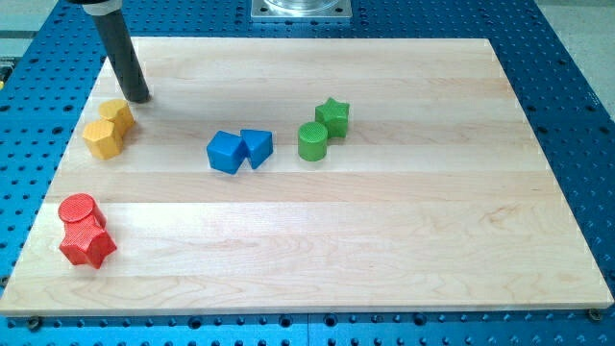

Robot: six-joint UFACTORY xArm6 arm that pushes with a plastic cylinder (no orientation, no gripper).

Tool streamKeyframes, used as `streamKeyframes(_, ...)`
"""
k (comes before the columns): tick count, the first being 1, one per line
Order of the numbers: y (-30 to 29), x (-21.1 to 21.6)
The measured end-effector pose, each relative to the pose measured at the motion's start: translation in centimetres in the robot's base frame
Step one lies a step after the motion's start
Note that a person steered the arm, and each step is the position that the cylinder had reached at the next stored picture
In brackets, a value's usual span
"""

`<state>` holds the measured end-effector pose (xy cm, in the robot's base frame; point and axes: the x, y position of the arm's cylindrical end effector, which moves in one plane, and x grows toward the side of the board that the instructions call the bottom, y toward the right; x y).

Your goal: Move the heart close to the hexagon

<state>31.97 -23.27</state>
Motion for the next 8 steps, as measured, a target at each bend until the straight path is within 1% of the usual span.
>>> streamKeyframes(4, 1.1, 0.0)
streamKeyframes(5, 2.9, -1.1)
streamKeyframes(8, 6.8, -1.2)
